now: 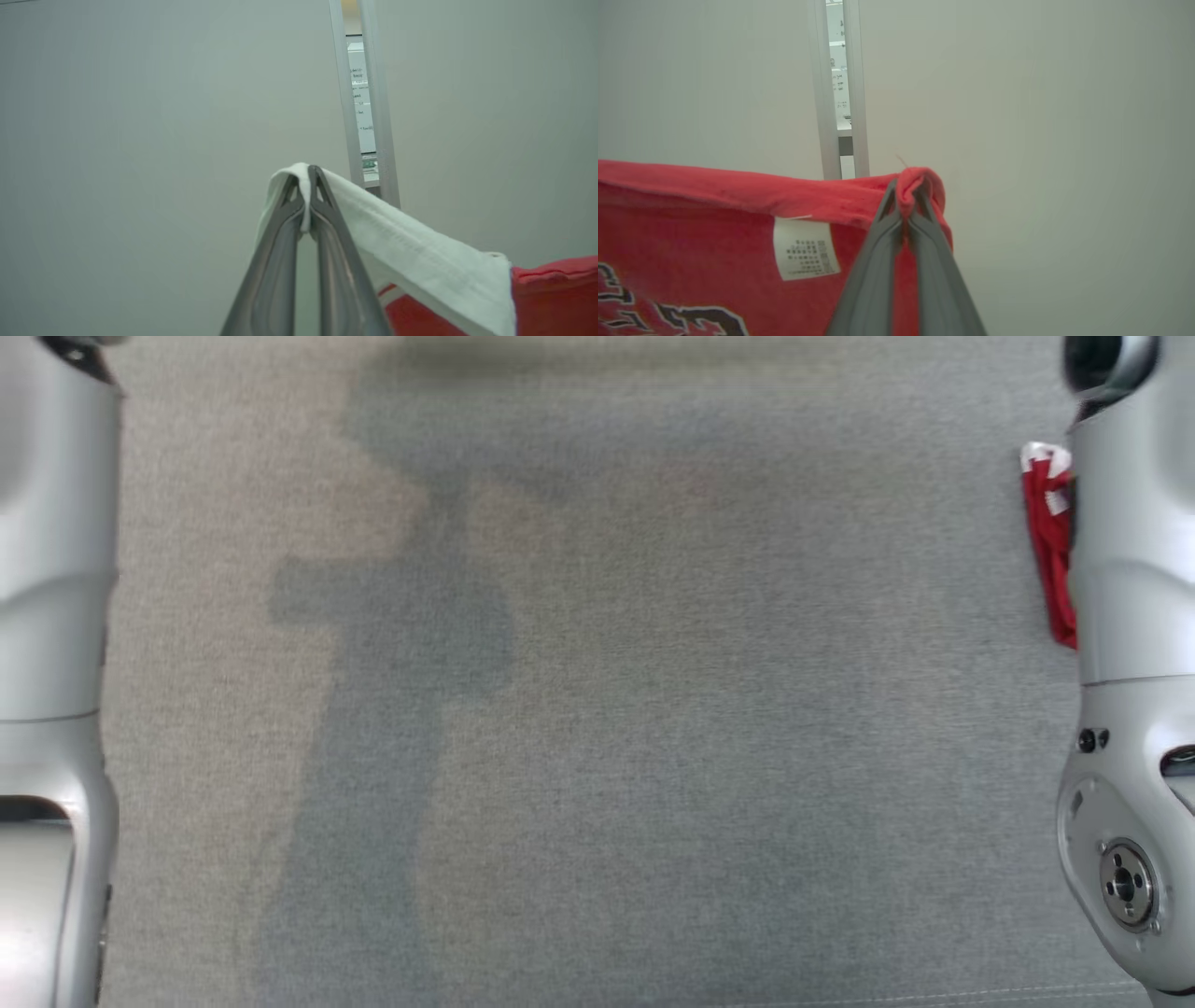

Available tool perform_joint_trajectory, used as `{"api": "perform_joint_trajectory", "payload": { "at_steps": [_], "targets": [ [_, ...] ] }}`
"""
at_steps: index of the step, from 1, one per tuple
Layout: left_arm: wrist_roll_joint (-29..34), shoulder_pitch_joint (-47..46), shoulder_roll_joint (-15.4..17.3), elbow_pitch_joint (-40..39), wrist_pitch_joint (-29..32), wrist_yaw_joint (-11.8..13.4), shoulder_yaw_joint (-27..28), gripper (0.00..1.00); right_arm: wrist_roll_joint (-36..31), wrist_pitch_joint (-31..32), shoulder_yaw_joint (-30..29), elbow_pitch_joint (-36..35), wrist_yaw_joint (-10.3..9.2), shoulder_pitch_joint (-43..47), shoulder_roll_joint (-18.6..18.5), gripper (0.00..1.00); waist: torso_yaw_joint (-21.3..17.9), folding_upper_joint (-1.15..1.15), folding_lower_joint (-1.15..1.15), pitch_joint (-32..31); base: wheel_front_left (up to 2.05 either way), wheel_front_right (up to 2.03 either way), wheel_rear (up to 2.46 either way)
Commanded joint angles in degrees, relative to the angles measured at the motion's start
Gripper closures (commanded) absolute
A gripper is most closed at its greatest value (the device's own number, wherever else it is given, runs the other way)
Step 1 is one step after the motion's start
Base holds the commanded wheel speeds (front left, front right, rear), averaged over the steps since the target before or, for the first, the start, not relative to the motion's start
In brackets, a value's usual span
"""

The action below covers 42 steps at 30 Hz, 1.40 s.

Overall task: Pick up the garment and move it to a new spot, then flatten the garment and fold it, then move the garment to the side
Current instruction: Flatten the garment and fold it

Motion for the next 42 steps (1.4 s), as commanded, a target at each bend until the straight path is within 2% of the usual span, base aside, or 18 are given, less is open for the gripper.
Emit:
{"api": "perform_joint_trajectory", "payload": {
  "at_steps": [1, 5, 9, 15, 21, 27, 32, 38, 42],
  "targets": [
    [0.80, 0.72, -0.51, 1.29, -0.39, -0.75, -0.21, 1.00, -0.81, -1.57, -0.47, 3.18, -0.01, -0.62, 0.25, 1.00, 2.38, 0.00, 0.00, 3.10, 0.00, 0.00, 0.00],
    [2.05, 5.98, -2.86, 0.43, -0.47, -2.40, 2.22, 1.00, -3.64, -4.37, -0.73, 12.27, -0.01, 0.22, 0.73, 1.00, 3.50, 0.00, 0.00, 6.27, 0.00, 0.00, 0.00],
    [3.19, 12.73, -5.37, 0.16, -0.46, -4.76, 4.18, 1.00, -5.56, -5.14, -1.98, 17.59, -0.01, 2.85, 0.82, 1.00, 4.44, 0.00, 0.00, 8.78, 0.00, 0.00, 0.00],
    [3.85, 21.32, -7.17, 0.71, -0.47, -7.19, 6.10, 1.00, -4.88, -5.12, -2.47, 14.96, -0.01, 7.92, 1.03, 1.00, 4.63, 0.00, 0.00, 10.47, 0.00, 0.00, 0.00],
    [3.33, 26.95, -6.72, 0.83, -0.48, -8.19, 7.75, 1.00, -1.68, -5.14, -1.50, 13.96, -0.01, 12.16, 1.11, 1.00, 3.67, 0.00, 0.00, 9.78, 0.00, 0.00, 0.00],
    [3.19, 33.01, -5.84, -2.56, -0.47, -8.46, 8.08, 1.00, 6.66, -5.15, 0.43, 12.23, -0.02, 16.41, 1.13, 1.00, 2.92, 0.00, 0.00, 7.75, 0.00, 0.00, 0.00],
    [2.37, 39.86, -4.46, -9.24, -0.48, -8.50, 7.80, 1.00, 14.17, -5.14, 1.97, 8.54, -0.01, 21.78, 1.15, 1.00, 2.89, 0.00, 0.00, 4.19, 0.00, 0.00, 0.00],
    [2.24, 50.85, -3.25, -15.34, -0.48, -8.50, 7.11, 1.00, 18.74, -5.15, 3.18, 3.05, -0.02, 32.24, 1.10, 1.00, 3.19, 0.00, 0.00, -2.36, 0.00, 0.00, 0.00],
    [1.38, 59.28, -3.84, -18.27, -0.48, -8.51, 7.21, 1.00, 21.50, -5.15, 3.77, -0.88, -0.02, 41.14, 1.10, 1.00, 3.60, 0.00, 0.00, -7.40, 0.00, 0.00, 0.00]
  ]
}}
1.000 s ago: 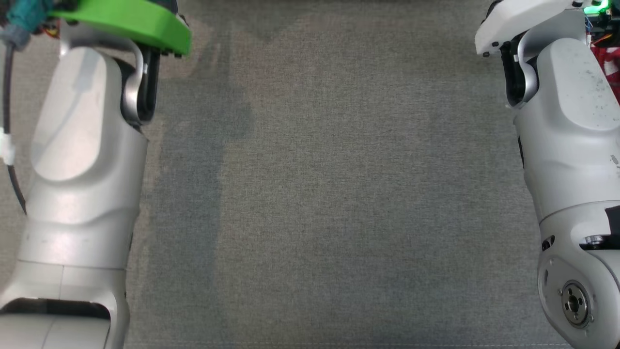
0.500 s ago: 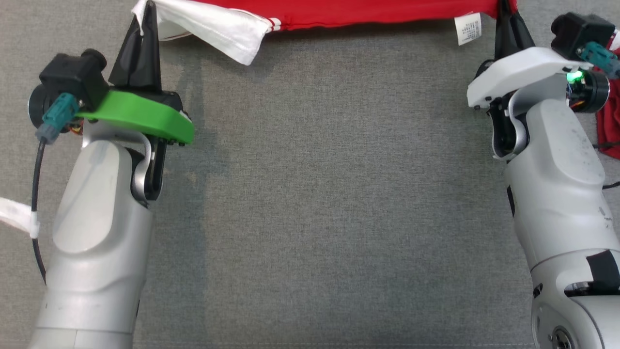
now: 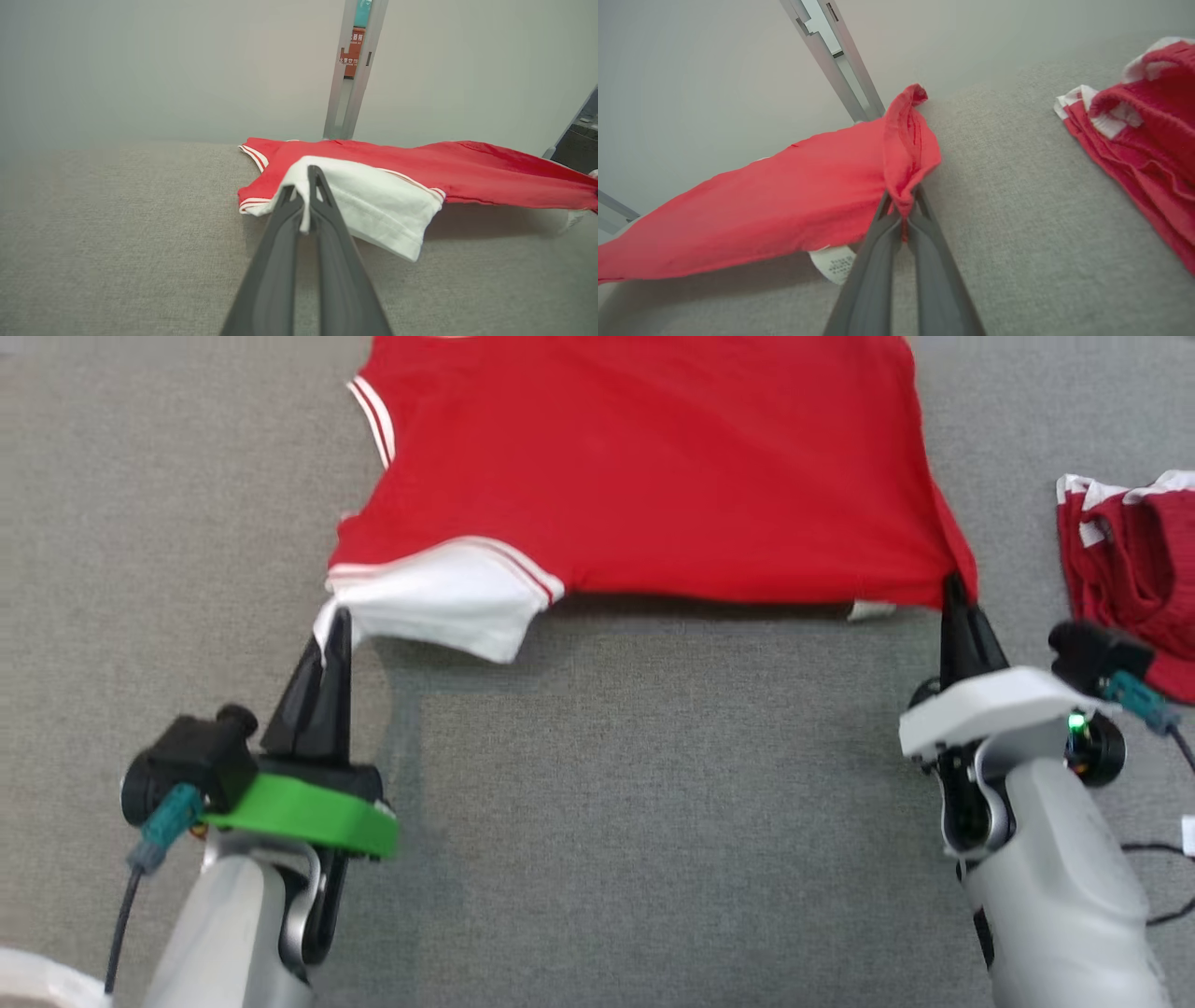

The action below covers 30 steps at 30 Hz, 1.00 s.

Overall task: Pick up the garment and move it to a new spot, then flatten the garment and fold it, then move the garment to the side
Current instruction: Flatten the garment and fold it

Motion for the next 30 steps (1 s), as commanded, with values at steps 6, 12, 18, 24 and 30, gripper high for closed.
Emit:
{"api": "perform_joint_trajectory", "payload": {
  "at_steps": [6, 12, 18, 24, 30],
  "targets": [
    [-0.73, 14.37, 0.39, -7.32, -0.06, 1.88, 0.97, 1.00, 4.80, -0.24, 1.55, -7.72, -0.03, 14.12, -0.27, 1.00, 0.57, 0.00, 0.00, -12.29, 0.00, 0.00, 0.00],
    [-0.95, 25.60, 0.90, -16.78, 3.12, 5.06, 0.66, 1.00, 7.57, -0.14, 2.99, -14.58, -0.03, 24.61, -0.27, 1.00, 0.90, 0.00, 0.00, -16.25, 0.00, 0.00, 0.00],
    [-1.94, 32.35, 1.21, -22.29, 6.45, 6.41, -0.26, 1.00, 8.76, 2.60, 2.61, -20.45, -0.02, 32.57, -0.23, 1.00, 1.25, 0.00, 0.00, -17.22, 0.00, 0.00, 0.00],
    [-2.49, 34.55, 0.95, -23.00, 7.64, 6.88, -0.93, 1.00, 9.47, 5.66, 2.77, -24.95, -0.02, 37.30, -0.25, 1.00, 0.99, 0.00, 0.00, -16.73, 0.00, 0.00, 0.00],
    [-2.77, 32.19, 0.42, -20.68, 7.31, 6.27, -1.51, 1.00, 11.44, 7.30, 2.62, -23.28, -0.02, 35.45, -0.25, 1.00, 0.68, 0.00, 0.00, -15.38, 0.00, 0.00, 0.00]
  ]
}}
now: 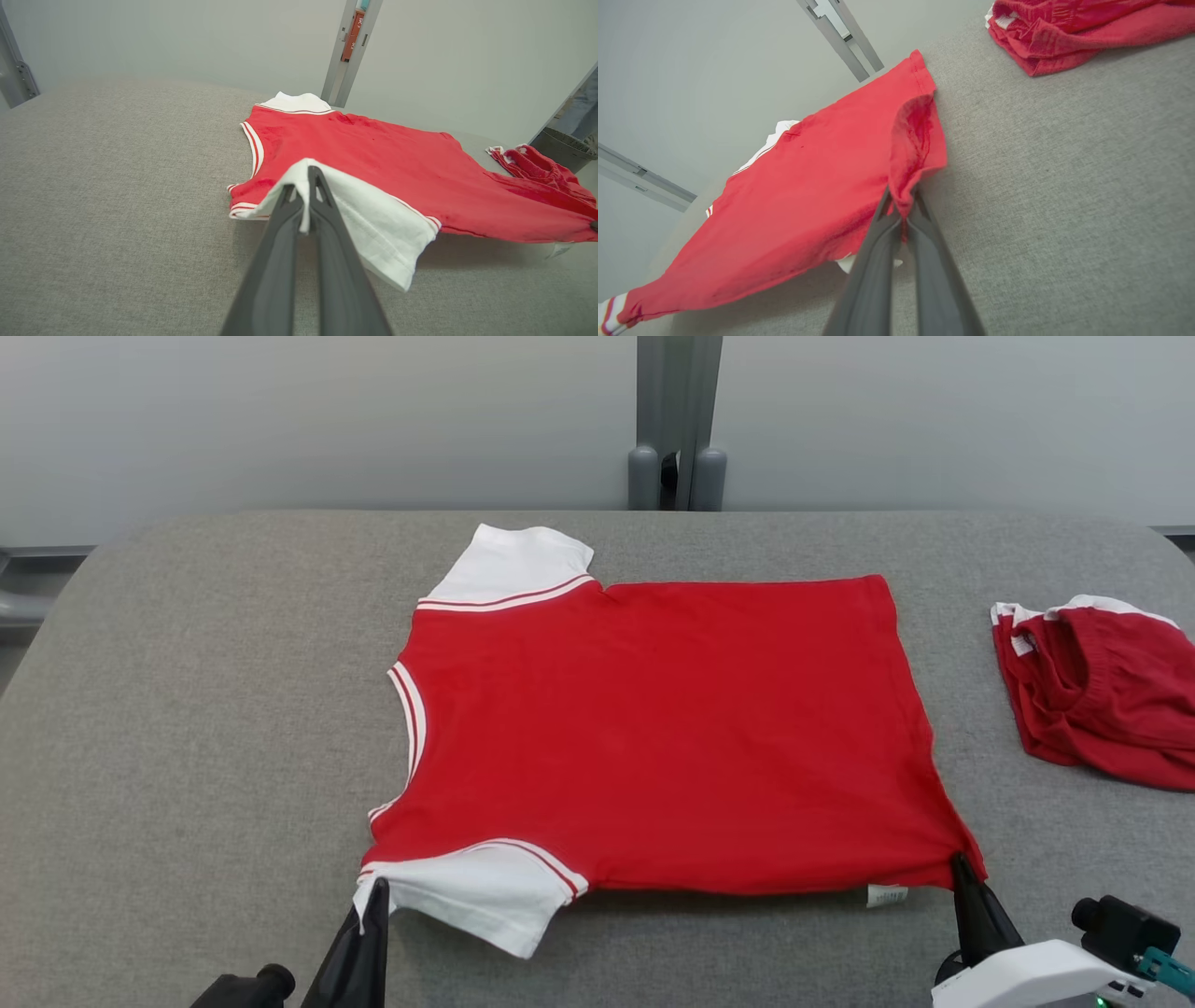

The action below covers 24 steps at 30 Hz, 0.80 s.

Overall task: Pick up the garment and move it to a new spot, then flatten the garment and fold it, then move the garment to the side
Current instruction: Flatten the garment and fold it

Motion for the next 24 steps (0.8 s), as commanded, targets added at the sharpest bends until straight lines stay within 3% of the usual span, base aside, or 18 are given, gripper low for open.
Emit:
{"api": "perform_joint_trajectory", "payload": {
  "at_steps": [1, 14, 24],
  "targets": [
    [0.30, -1.89, 0.00, 0.54, -0.26, -0.24, -0.07, 1.00, -0.63, -0.27, -0.29, 0.78, -0.01, -1.53, -0.24, 1.00, 0.07, 0.00, 0.00, 0.84, 0.00, 0.00, 0.00],
    [1.36, -15.08, 0.28, 9.71, -1.37, -2.29, -0.78, 1.00, 1.70, -1.62, 0.10, 9.56, -0.01, -11.59, -0.22, 1.00, 0.96, 0.00, 0.00, 4.40, 0.00, 0.00, 0.00],
    [1.40, -31.36, -0.76, 26.24, -2.14, -4.64, -2.68, 1.00, -0.63, -2.77, -1.26, 20.33, -0.01, -23.49, -0.23, 1.00, 0.95, 0.00, 0.00, 8.38, 0.00, 0.00, 0.00]
  ]
}}
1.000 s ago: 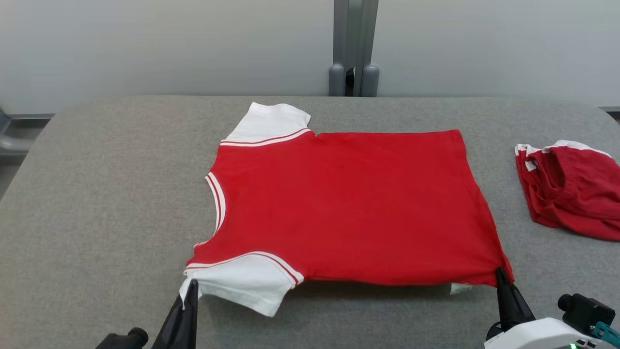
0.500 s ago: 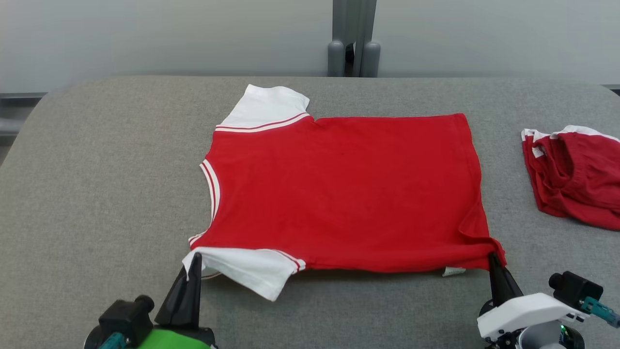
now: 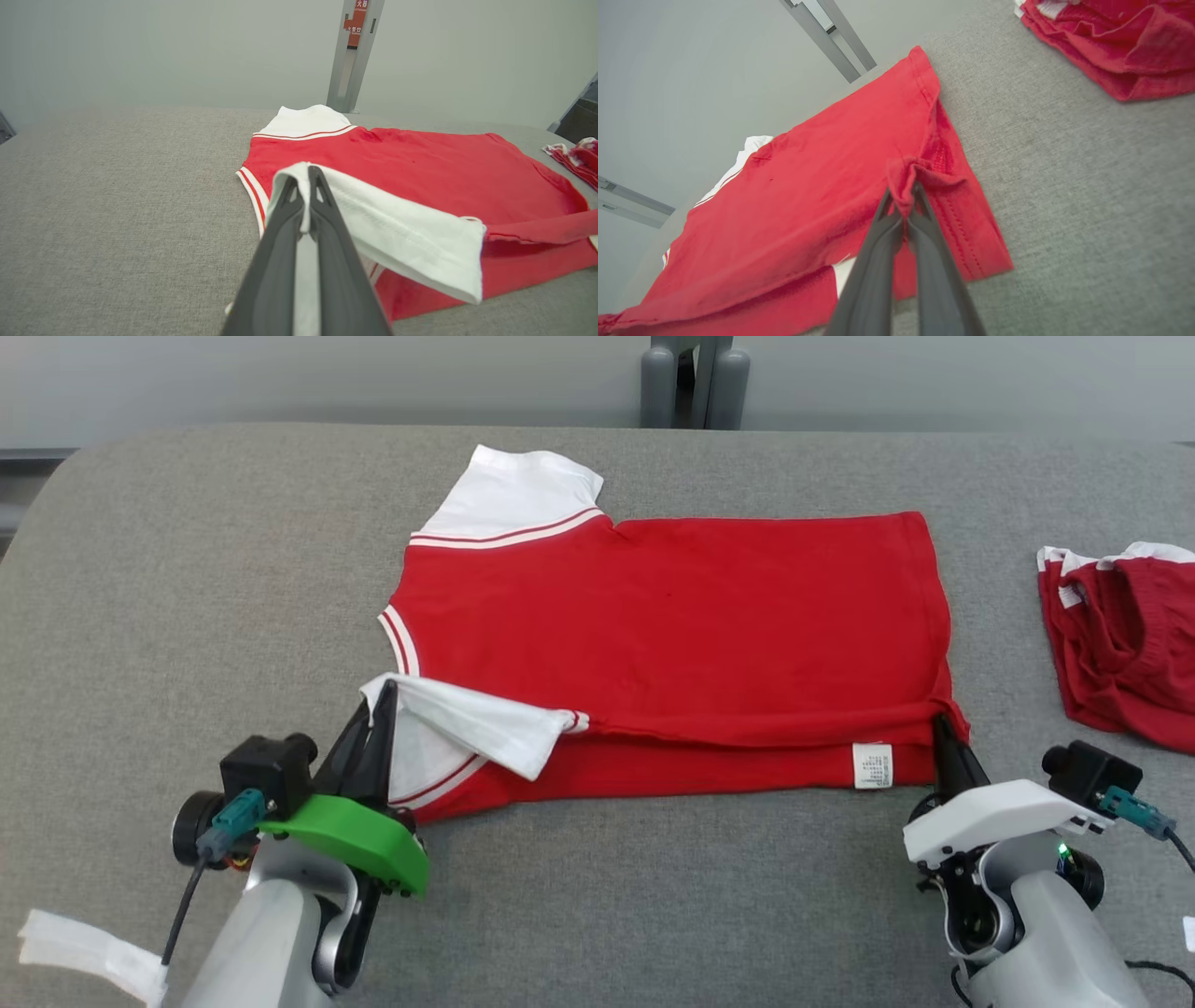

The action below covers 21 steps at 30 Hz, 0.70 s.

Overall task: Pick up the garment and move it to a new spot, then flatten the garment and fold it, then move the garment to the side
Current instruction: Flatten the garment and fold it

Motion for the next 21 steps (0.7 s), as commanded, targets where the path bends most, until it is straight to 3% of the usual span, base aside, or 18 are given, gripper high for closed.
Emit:
{"api": "perform_joint_trajectory", "payload": {
  "at_steps": [1, 9, 10, 11, 12, 13, 14, 21],
  "targets": [
    [-0.16, -2.20, -0.20, 1.51, -0.66, -0.39, -0.14, 1.00, -0.58, -0.57, -0.06, 0.92, -0.01, -1.58, -0.21, 1.00, -0.19, 0.00, 0.00, 1.15, 0.00, 0.00, 0.00],
    [-0.25, -10.06, -0.81, 11.94, -2.78, -1.23, -1.11, 1.00, -1.43, -2.22, 0.92, 6.54, -0.01, -7.42, -0.23, 1.00, -1.27, 0.00, 0.00, 2.98, 0.00, 0.00, 0.00],
    [-0.16, -10.89, -0.89, 13.09, -3.10, -1.21, -1.22, 1.00, -1.68, -2.42, 0.91, 7.21, -0.01, -8.03, -0.23, 0.89, -1.40, 0.00, 0.00, 3.15, 0.00, 0.00, 0.00],
    [-0.07, -11.53, -0.99, 14.01, -3.34, -1.26, -1.29, 0.93, -1.87, -2.61, 0.88, 7.83, -0.01, -8.56, -0.22, 0.68, -1.48, 0.00, 0.00, 3.24, 0.00, 0.00, 0.00],
    [-0.03, -12.27, -1.17, 15.15, -3.65, -1.27, -1.38, 0.66, -2.60, -2.91, 0.70, 8.53, -0.01, -9.17, -0.23, 0.16, -1.57, 0.00, 0.00, 3.33, 0.00, 0.00, 0.00],
    [0.01, -12.89, -1.30, 15.99, -3.86, -1.31, -1.45, 0.33, -3.08, -3.20, 0.46, 8.97, -0.01, -9.74, -0.23, 0.00, -1.63, 0.00, 0.00, 3.42, 0.00, 0.00, 0.00],
    [0.15, -13.71, -1.43, 17.09, -4.13, -1.32, -1.59, 0.00, -3.68, -3.51, 0.08, 9.58, -0.01, -10.44, -0.23, 0.00, -1.69, 0.00, 0.00, 3.53, 0.00, 0.00, 0.00],
    [0.47, -17.05, -2.31, 18.86, -5.67, -1.71, -1.37, 0.00, -6.53, -4.51, -0.42, 11.51, -0.01, -13.75, -0.20, 0.00, -1.87, 0.00, 0.00, 3.72, 0.00, 0.00, 0.00]
  ]
}}
